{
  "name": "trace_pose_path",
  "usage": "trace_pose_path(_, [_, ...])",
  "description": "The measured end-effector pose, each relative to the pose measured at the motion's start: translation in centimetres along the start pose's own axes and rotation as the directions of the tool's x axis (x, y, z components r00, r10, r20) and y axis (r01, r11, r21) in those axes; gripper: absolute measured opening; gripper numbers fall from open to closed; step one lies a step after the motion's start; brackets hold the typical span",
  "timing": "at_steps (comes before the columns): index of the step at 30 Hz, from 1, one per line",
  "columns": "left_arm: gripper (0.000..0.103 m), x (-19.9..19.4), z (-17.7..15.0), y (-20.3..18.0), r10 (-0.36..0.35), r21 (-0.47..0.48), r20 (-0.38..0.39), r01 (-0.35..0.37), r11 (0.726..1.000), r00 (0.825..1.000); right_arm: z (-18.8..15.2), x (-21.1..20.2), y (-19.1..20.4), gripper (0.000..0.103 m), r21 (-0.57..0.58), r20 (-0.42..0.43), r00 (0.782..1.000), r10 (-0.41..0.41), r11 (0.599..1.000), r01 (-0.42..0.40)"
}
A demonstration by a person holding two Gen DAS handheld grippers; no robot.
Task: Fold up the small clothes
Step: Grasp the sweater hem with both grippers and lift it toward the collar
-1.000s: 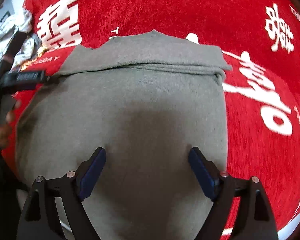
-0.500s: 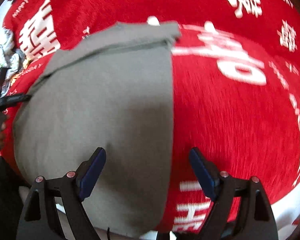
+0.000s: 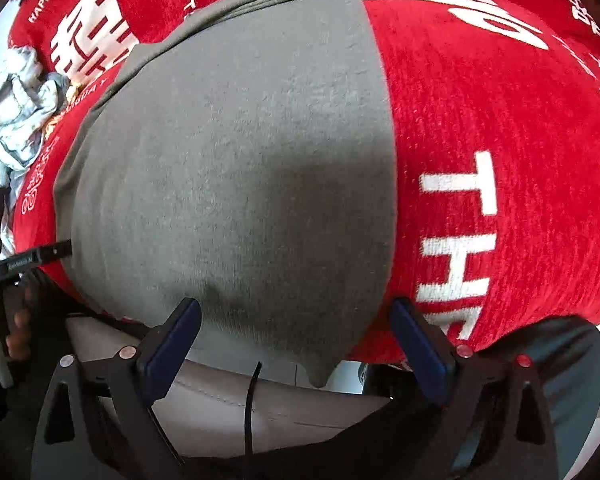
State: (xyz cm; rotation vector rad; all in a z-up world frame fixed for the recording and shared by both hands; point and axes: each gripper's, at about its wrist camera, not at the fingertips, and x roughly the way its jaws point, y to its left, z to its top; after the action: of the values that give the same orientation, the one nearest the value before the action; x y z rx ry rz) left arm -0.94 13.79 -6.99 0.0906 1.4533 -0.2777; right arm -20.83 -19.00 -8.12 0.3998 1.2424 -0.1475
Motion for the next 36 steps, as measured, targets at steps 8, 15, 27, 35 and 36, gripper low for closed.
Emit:
trace_pose_path(8, [0.103, 1.7, -1.4, -0.1, -0.041, -0.032, -0.122, 0.038, 0.999, 0.992, -1.5, 3.1, -1.2, 0.098, 0.133, -0.164, 0.983, 0.082, 0.989, -0.061])
trace_pose_path(15, [0.095, 1.0, -2.1, -1.0, -0.051, -0.006, -0.097, 0.051, 0.999, 0.994, -1.9, 3.1, -0.9, 0.078, 0.132, -0.132, 0.986, 0.106, 0.987, -0.089])
trace_pose_path(27, [0.087, 1.8, -2.9, 0.1, -0.143, -0.074, -0.177, 0.131, 0.989, 0.974, -2.2, 3.8, -1.4, 0.043, 0.171, -0.193, 0.955, 0.224, 0.966, -0.192])
trace_pose_path(35, [0.082, 2.5, -3.7, -0.8, -0.161, -0.055, -0.184, 0.153, 0.987, 0.970, -2.5, 3.9, -0.8, 0.039, 0.129, -0.203, 0.956, 0.214, 0.973, -0.191])
trace_pose_path(36, [0.071, 2.5, -3.2, -1.1, -0.172, -0.049, -0.185, 0.166, 0.985, 0.967, -2.6, 3.7, -0.5, 0.017, 0.115, -0.200, 0.957, 0.209, 0.975, -0.189])
